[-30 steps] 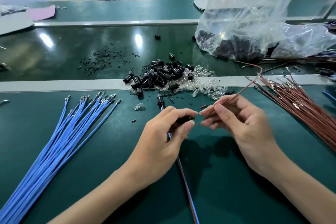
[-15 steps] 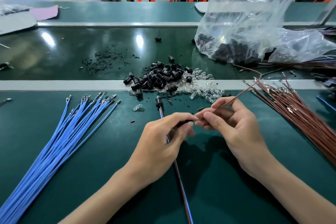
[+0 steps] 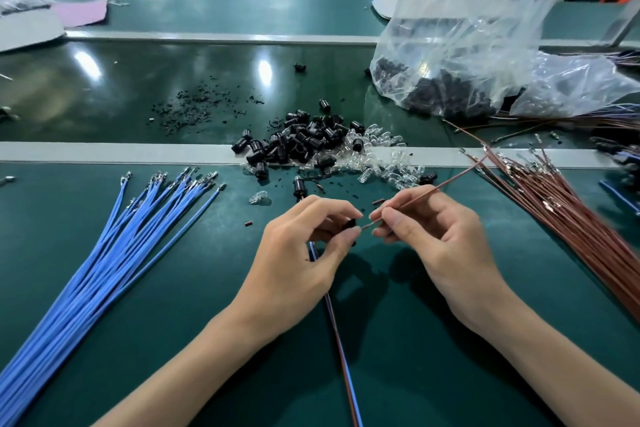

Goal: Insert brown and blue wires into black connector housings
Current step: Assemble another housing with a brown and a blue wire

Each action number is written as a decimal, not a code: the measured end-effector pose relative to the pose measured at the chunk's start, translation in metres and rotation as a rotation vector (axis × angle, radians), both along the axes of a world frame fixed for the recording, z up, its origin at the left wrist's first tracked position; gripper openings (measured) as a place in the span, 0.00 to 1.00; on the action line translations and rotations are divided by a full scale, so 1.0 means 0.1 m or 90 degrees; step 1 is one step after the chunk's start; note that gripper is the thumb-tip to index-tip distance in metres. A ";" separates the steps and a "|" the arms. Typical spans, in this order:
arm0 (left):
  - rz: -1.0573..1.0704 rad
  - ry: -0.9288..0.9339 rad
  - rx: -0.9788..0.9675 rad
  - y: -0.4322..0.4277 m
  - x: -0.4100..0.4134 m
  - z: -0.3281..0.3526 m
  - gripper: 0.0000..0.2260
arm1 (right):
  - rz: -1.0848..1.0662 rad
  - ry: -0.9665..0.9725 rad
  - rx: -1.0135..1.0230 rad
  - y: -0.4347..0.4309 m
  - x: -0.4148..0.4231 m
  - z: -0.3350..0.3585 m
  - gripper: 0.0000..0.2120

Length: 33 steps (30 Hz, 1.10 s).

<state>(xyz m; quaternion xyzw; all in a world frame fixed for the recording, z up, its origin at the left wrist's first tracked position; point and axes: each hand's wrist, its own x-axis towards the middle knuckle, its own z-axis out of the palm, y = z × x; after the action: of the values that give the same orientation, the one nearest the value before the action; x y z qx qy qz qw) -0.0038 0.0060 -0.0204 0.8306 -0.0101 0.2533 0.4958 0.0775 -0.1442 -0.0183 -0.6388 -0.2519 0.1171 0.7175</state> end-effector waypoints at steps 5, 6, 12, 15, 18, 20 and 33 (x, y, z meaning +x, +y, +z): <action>-0.009 0.023 -0.114 0.02 -0.01 -0.02 0.05 | 0.003 -0.005 -0.012 0.00 -0.01 0.01 0.07; -0.011 0.029 -0.128 0.03 -0.01 -0.02 0.06 | 0.004 -0.006 -0.012 0.00 -0.01 0.01 0.06; -0.012 0.021 -0.196 0.06 0.00 0.03 0.07 | 0.026 0.013 0.003 -0.03 0.01 0.00 0.04; -0.010 0.020 -0.239 0.06 0.01 0.03 0.09 | 0.037 0.008 -0.017 -0.05 0.02 0.00 0.03; -0.023 0.019 -0.258 0.05 0.00 0.04 0.09 | 0.086 0.006 -0.058 -0.05 0.01 0.01 0.04; -0.031 0.016 -0.271 0.04 0.01 0.04 0.09 | 0.100 0.015 -0.068 -0.05 0.00 0.02 0.05; -0.095 0.054 -0.253 0.05 -0.02 0.05 0.07 | 0.150 0.005 -0.100 -0.04 -0.04 0.06 0.07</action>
<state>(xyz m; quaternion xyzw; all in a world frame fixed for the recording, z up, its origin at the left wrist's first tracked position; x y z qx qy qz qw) -0.0060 0.0108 -0.0156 0.7235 -0.0003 0.1777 0.6670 0.0731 -0.1486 -0.0123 -0.6587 -0.3123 0.2225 0.6473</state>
